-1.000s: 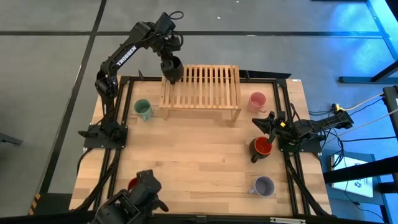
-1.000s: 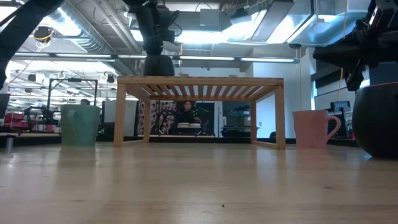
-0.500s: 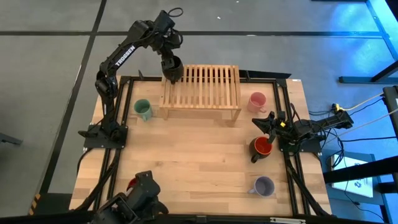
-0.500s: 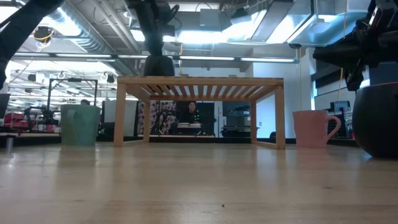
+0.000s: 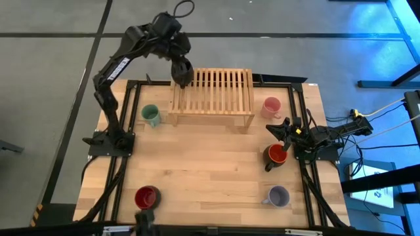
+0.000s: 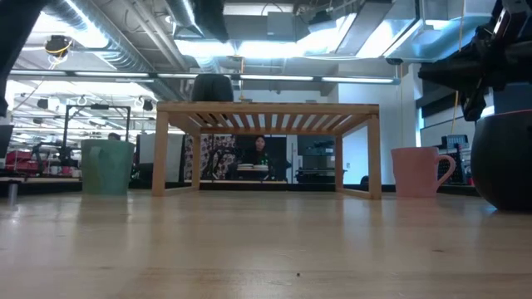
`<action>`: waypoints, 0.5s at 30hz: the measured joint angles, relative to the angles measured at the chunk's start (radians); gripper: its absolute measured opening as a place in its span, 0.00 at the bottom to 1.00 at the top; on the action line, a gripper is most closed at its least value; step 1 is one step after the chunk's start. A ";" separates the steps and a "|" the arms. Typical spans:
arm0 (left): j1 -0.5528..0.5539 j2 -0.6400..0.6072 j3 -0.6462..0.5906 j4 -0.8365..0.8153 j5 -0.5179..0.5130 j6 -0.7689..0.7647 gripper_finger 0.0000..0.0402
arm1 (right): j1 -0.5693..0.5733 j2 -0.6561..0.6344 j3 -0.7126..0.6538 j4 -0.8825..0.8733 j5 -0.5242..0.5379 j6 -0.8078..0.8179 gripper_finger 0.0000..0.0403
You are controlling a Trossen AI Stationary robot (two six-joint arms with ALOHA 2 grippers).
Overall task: Place coffee mugs
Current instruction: Put the orange mug on the shelf
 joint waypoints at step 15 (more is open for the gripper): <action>-0.370 -0.310 -0.269 -0.005 -0.112 -0.301 0.31 | 0.000 0.090 0.074 0.043 -0.030 0.055 0.04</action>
